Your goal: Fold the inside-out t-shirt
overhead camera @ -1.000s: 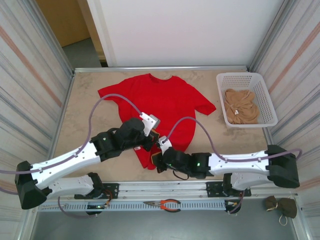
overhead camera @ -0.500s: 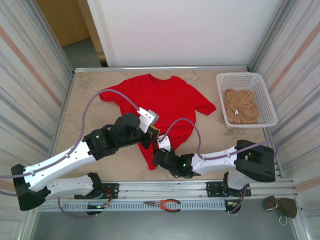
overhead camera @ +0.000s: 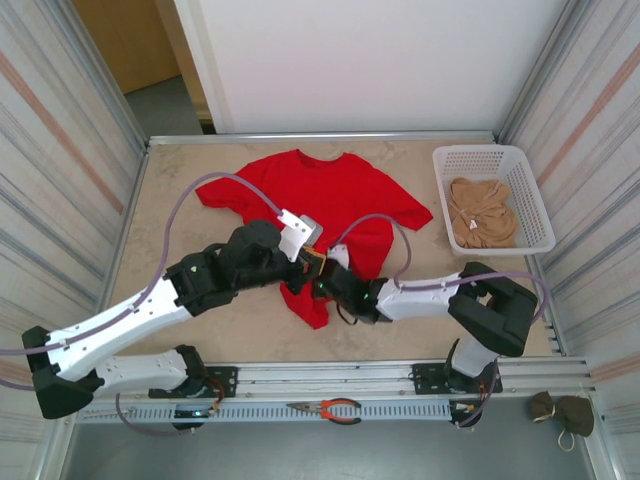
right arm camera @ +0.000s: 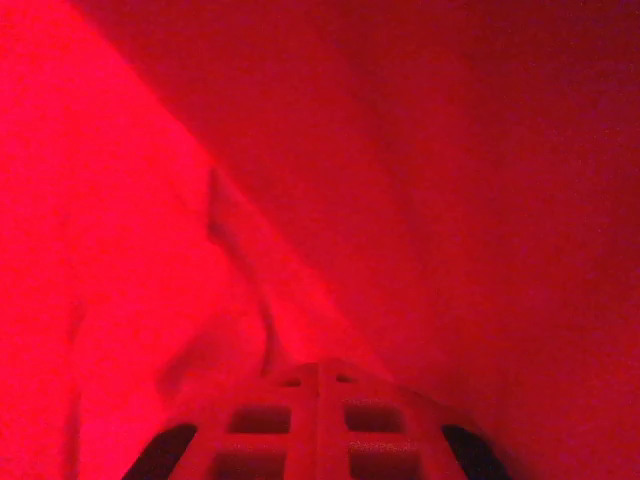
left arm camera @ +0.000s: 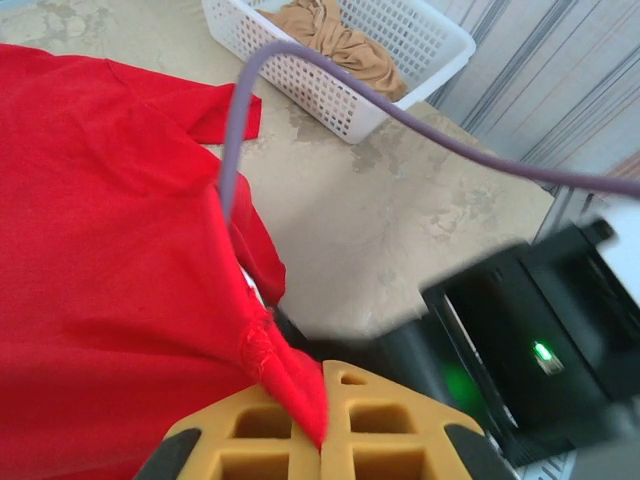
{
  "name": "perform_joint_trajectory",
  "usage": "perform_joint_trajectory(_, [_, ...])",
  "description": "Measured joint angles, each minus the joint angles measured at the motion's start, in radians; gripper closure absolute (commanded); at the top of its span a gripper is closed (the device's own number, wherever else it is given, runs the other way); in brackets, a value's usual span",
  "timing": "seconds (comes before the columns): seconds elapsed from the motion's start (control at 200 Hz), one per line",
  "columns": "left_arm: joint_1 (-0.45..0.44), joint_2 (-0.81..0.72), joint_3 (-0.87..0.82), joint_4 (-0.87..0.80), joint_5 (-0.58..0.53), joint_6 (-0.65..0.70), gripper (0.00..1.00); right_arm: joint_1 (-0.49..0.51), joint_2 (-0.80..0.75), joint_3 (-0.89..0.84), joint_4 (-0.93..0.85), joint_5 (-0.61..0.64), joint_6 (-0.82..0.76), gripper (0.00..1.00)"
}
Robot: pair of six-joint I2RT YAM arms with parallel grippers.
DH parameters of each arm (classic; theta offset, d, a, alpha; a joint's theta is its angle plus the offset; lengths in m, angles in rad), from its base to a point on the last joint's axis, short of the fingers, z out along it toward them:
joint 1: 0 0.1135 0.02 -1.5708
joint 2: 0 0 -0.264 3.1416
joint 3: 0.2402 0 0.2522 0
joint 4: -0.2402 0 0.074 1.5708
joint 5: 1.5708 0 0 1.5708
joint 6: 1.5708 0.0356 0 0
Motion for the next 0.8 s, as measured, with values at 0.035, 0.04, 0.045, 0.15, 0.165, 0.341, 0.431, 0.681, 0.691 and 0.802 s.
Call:
perform_joint_trajectory(0.035, [0.0, -0.002, 0.001, 0.0, 0.005, -0.003, 1.0, -0.031, 0.0, 0.01, 0.004, -0.02, 0.006, 1.0])
perform_joint_trajectory(0.04, [0.0, -0.002, 0.002, 0.0, 0.006, -0.003, 1.0, -0.034, 0.0, 0.011, 0.005, -0.022, 0.006, 1.0])
perform_joint_trajectory(0.045, [0.0, -0.003, 0.002, 0.0, 0.006, -0.003, 1.0, -0.039, 0.0, 0.014, 0.006, -0.026, 0.008, 1.0])
perform_joint_trajectory(0.15, [0.0, -0.005, 0.008, 0.001, 0.024, -0.008, 1.0, -0.072, 0.0, 0.047, 0.018, -0.084, 0.029, 1.0])
perform_joint_trajectory(0.165, [0.0, -0.005, 0.009, 0.001, 0.027, -0.011, 1.0, -0.072, 0.0, 0.049, 0.021, -0.092, 0.032, 1.0])
perform_joint_trajectory(0.341, [-0.001, 0.016, 0.047, 0.003, 0.072, -0.026, 1.0, -0.021, 0.008, 0.066, 0.046, -0.137, 0.085, 1.0])
perform_joint_trajectory(0.431, [-0.001, 0.049, 0.087, 0.024, 0.089, -0.032, 1.0, -0.025, 0.081, 0.117, 0.07, -0.147, 0.126, 1.0])
perform_joint_trajectory(0.681, [-0.09, 0.166, 0.227, 0.076, 0.122, -0.034, 1.0, -0.166, 0.304, 0.166, 0.24, -0.288, 0.257, 1.0])
perform_joint_trajectory(0.691, [-0.094, 0.168, 0.23, 0.078, 0.125, -0.034, 1.0, -0.171, 0.306, 0.166, 0.24, -0.291, 0.259, 1.0])
perform_joint_trajectory(0.802, [-0.112, 0.171, 0.244, 0.114, 0.146, -0.038, 1.0, -0.189, 0.307, 0.174, 0.238, -0.319, 0.268, 1.0])
